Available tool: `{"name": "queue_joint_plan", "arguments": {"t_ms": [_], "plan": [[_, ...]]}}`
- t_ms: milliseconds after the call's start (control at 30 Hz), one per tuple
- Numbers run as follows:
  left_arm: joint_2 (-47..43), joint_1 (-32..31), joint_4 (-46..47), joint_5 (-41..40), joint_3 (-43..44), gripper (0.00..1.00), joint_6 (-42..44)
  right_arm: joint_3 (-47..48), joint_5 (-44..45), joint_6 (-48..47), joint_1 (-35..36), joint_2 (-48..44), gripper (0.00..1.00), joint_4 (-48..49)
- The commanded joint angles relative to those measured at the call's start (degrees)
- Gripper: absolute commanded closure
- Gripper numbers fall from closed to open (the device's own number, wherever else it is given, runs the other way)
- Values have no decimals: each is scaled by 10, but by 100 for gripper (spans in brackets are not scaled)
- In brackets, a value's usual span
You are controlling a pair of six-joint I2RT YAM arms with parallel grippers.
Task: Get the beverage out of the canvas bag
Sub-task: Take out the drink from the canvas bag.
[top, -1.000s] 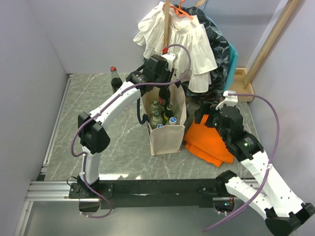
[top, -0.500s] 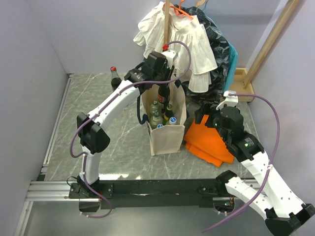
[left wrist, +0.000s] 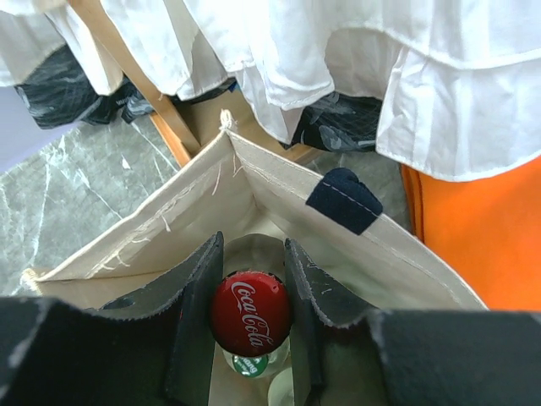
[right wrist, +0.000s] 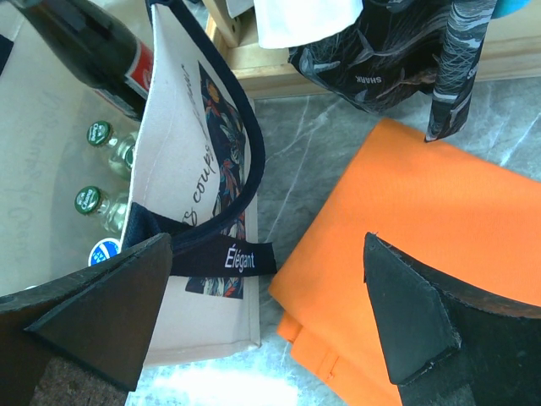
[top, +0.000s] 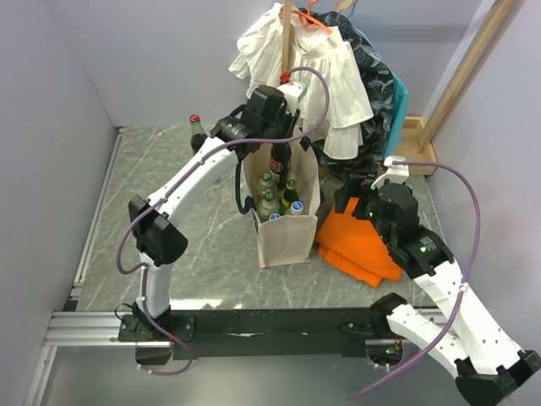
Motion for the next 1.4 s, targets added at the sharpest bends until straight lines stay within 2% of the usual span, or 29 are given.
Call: {"name": "queue_joint_plan", "arguments": {"t_ms": [0,833,1000,1367], "plan": [[-123,-7,154,-7,39,99,17,9,4,-3,1,-5,0,12],[-225,-18,222,-26,1,99,59,6,-10,3,1,0,0,21],[-253,-19,262,-33,-36,99,61,6,-14,4,1,3,0,15],[-259,-19,274,-38,-4,99,84,6,-9,0,1,-4,0,11]]}}
